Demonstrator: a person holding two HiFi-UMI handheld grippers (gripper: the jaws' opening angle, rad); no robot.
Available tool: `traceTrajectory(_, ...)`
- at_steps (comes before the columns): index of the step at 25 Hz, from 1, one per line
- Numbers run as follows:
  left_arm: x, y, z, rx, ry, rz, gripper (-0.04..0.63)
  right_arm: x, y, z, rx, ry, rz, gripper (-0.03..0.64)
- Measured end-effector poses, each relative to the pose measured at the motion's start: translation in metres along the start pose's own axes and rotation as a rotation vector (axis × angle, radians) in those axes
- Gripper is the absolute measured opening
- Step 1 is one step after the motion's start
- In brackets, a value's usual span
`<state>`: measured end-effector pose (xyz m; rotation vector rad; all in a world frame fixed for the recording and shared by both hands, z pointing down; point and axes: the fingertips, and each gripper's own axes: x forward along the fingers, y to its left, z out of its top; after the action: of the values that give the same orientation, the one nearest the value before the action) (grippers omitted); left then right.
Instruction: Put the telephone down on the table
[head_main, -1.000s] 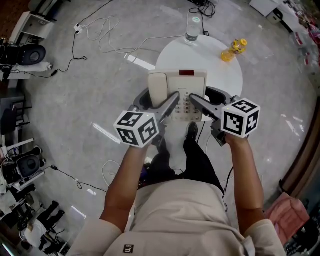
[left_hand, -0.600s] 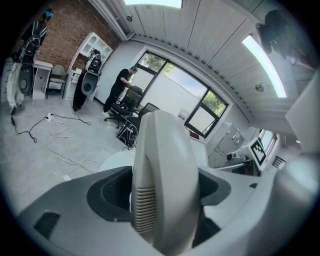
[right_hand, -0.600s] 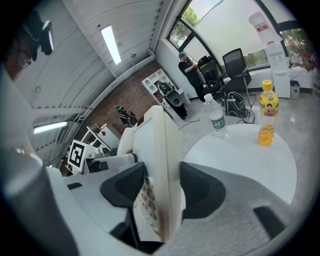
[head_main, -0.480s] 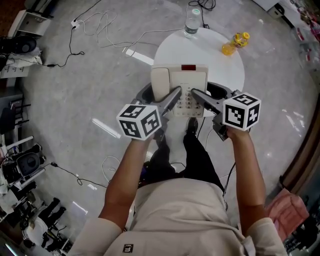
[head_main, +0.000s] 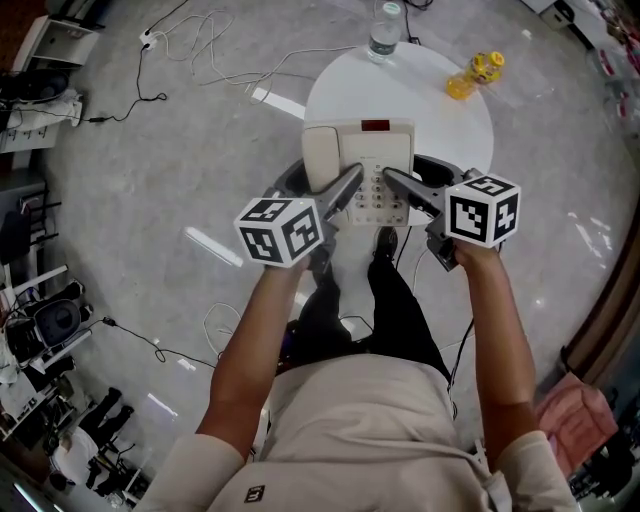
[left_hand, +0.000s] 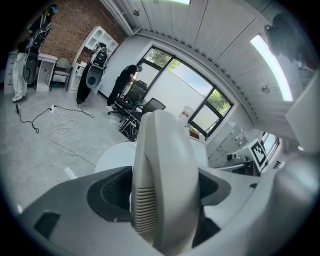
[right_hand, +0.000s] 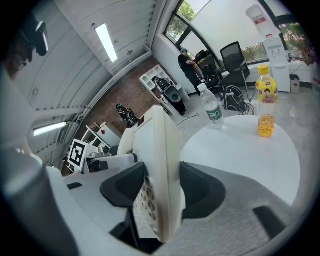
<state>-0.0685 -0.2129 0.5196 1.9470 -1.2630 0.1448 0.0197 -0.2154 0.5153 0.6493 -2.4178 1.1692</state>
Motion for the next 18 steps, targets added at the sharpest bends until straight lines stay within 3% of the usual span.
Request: traceTrajectory(18,0.029,0.021,-0.027,-0.042,0.045,0.024,0.357,0.020,-0.034,-0.019,0.033,0.051,-0.004,0.213)
